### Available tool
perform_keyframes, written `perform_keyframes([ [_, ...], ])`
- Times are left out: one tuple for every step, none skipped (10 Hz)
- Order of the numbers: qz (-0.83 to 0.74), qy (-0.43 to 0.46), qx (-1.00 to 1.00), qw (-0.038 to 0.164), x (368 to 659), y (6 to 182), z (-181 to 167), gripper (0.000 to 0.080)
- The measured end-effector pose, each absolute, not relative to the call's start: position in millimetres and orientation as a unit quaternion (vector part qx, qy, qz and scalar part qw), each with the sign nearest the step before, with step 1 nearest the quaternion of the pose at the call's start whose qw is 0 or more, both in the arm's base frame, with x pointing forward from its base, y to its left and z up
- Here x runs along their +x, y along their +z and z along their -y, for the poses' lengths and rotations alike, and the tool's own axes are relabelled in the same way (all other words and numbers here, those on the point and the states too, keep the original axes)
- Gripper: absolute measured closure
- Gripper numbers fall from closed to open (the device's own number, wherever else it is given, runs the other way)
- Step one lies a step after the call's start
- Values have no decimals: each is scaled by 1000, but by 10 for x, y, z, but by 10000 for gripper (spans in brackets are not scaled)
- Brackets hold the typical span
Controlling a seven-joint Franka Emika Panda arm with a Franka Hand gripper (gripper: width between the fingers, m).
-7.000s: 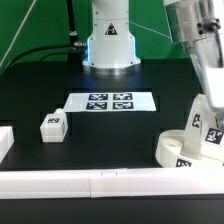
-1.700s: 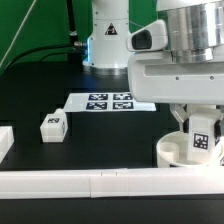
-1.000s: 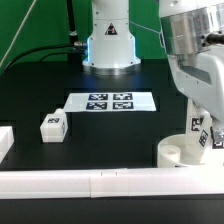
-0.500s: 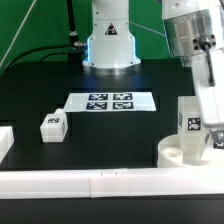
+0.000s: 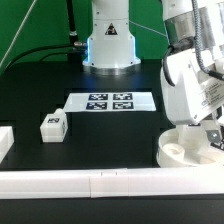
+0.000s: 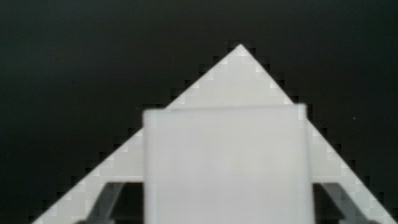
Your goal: Assemble stool
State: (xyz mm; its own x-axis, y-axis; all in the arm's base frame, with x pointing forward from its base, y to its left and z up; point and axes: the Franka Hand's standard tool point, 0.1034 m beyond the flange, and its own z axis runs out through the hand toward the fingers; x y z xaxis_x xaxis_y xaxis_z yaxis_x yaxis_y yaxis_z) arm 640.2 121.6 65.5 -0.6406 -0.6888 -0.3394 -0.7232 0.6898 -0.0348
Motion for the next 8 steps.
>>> perform_keyframes([
  [-909,46,-377,171,6400,658,-1216,462],
  [-913,41,-367,175,6389,654,-1211,462],
  [-911,37,-372,174,6379,652,-1214,462],
  [-908,35,-380,173,6375,652,-1217,462],
  [-904,33,-390,174,6374,651,-1220,447],
  [-903,33,-392,174,6373,648,-1221,447],
  [-902,33,-393,174,6373,648,-1221,269],
  [-899,32,-399,176,6382,681,-1232,175],
])
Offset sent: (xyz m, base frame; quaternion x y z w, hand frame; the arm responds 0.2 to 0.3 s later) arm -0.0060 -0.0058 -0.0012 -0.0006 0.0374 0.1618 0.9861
